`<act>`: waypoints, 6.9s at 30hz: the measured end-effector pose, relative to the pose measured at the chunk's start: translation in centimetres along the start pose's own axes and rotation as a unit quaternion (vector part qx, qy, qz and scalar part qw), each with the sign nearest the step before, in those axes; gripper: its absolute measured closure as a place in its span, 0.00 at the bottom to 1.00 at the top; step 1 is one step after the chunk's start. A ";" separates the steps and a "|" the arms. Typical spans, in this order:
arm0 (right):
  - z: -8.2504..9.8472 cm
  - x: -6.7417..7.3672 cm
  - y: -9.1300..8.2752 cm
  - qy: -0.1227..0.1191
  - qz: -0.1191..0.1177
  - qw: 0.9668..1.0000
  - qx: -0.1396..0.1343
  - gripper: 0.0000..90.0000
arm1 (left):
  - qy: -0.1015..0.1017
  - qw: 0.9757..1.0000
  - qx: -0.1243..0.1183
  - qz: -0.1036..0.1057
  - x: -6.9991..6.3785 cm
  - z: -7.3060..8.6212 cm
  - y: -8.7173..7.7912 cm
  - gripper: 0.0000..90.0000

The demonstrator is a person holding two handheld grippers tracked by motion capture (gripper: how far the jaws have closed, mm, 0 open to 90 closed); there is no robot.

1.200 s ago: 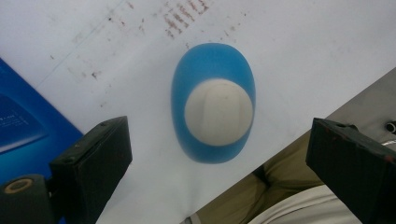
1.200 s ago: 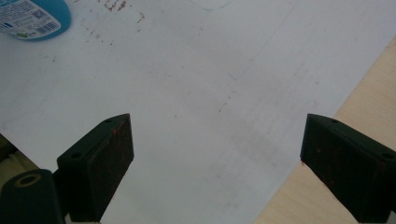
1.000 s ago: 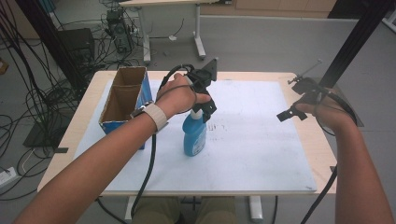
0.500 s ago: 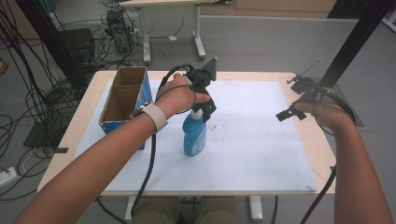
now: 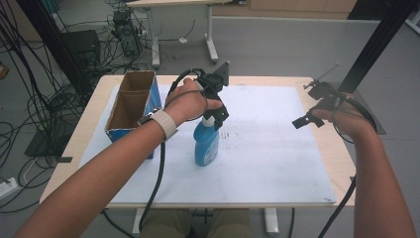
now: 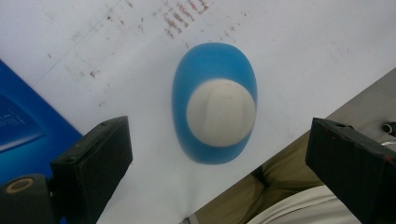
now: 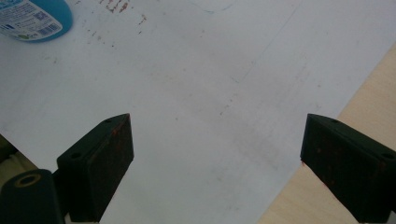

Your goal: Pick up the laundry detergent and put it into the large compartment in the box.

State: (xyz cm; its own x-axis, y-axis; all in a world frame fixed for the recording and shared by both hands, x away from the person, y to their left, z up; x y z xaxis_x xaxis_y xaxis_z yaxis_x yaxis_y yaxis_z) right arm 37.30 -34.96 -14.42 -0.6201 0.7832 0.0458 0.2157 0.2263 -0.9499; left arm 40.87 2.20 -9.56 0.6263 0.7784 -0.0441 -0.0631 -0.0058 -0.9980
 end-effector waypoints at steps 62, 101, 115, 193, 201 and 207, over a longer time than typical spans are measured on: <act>-0.2 0.0 0.2 0.007 -0.001 1.000 0.006 0.10 | -0.005 1.000 -0.003 0.005 0.2 0.1 -0.1 0.09; 0.1 0.0 0.8 0.004 -0.011 1.000 0.006 0.10 | -0.022 1.000 -0.009 0.004 0.2 -0.2 2.2 0.11; 0.5 -0.3 1.2 0.007 -0.014 1.000 0.005 0.10 | -0.016 1.000 0.001 0.000 -0.4 -1.0 4.0 0.11; 0.6 -0.1 1.7 0.001 -0.017 1.000 -0.001 0.10 | -0.034 0.999 0.006 -0.040 -1.7 -1.8 6.3 0.29; 0.7 -0.1 1.7 0.001 -0.018 1.000 -0.002 0.10 | -0.038 0.999 0.008 -0.037 -1.5 -1.8 6.6 0.33; 0.6 -0.2 1.8 0.001 -0.017 1.000 -0.001 0.10 | -0.038 0.999 0.007 -0.037 -1.5 -1.9 6.7 0.35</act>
State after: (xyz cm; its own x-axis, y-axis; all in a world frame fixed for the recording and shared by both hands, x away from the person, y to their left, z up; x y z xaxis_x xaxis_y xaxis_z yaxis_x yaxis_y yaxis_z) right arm 37.31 -35.05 -16.28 -0.6258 0.7760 0.0793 0.1960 0.2549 -0.9469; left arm 40.97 -0.15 -16.27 0.5685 0.8220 0.0336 -0.0298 0.0614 -0.9977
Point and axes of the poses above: each handheld gripper's, and its own axes: y roughly forward along the jaws, z roughly out of its underside, x roughly to its left, the point moved 1 cm from there along y, roughly forward along the jaws, and after that the axes turned 6 degrees about x, right-handed, at the moved point
